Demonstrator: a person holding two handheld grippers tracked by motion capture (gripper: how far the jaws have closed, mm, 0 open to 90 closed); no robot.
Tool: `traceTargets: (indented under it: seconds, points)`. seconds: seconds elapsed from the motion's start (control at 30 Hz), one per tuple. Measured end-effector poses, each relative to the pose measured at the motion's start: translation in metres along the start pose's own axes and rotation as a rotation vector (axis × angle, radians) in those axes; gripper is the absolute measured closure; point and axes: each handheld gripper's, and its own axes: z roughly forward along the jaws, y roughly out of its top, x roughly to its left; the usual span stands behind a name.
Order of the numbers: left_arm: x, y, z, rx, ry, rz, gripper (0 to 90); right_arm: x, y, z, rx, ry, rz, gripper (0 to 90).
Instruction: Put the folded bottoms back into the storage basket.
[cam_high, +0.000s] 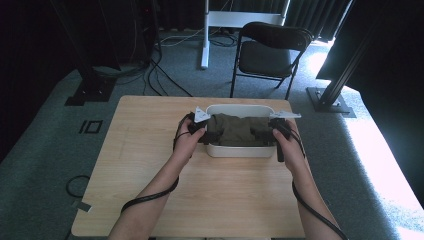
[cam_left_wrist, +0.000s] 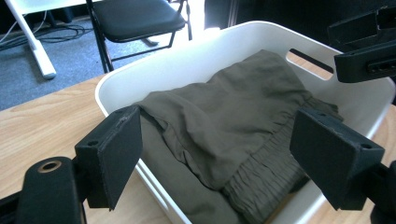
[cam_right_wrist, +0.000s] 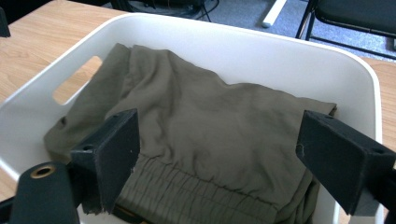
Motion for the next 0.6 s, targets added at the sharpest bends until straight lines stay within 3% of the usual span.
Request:
traceTargets:
  seconds: [0.4,0.6]
  points:
    - [-0.007,-0.011,-0.024,-0.015,-0.007,-0.008,15.7,0.017,-0.011,-0.028,-0.061,0.04,-0.022,13.5]
    - [-0.006,-0.021,-0.035,-0.018,-0.004,-0.015,15.7,0.025,-0.024,-0.042,-0.075,0.059,-0.046,13.5]
